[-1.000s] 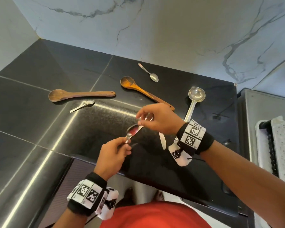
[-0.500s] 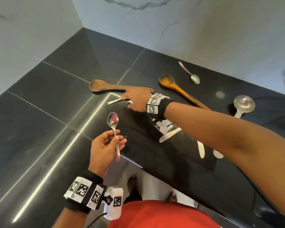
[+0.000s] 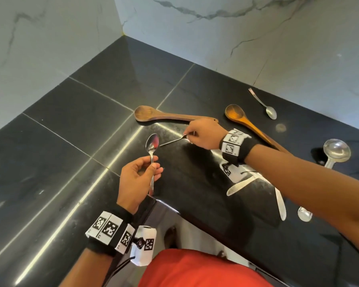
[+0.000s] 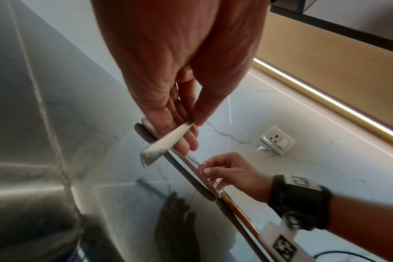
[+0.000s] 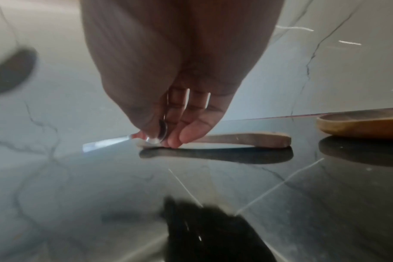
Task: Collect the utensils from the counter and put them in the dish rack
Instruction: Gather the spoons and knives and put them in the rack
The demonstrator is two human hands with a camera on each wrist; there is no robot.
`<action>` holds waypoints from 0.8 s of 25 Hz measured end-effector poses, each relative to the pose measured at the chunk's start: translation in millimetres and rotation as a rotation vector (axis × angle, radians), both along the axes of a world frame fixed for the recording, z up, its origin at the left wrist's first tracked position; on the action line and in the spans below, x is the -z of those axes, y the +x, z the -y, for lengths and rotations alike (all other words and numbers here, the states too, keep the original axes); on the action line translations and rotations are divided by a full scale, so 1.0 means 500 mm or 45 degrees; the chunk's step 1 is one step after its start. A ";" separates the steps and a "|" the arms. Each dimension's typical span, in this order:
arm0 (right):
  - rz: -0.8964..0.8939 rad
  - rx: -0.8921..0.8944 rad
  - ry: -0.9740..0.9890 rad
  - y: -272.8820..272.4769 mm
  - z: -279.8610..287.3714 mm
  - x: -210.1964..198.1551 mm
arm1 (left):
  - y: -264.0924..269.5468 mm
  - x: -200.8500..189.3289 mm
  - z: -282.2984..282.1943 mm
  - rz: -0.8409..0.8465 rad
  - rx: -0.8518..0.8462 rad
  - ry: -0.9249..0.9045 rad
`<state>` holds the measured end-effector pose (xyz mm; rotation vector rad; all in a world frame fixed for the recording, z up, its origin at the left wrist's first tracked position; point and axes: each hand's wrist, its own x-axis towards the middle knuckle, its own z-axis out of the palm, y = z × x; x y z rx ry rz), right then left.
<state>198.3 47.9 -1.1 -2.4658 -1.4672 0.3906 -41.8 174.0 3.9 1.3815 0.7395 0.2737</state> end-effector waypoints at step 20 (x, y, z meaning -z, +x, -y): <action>-0.274 0.717 0.796 -0.160 0.209 -0.058 | 0.135 -0.008 0.154 -0.012 0.739 -0.005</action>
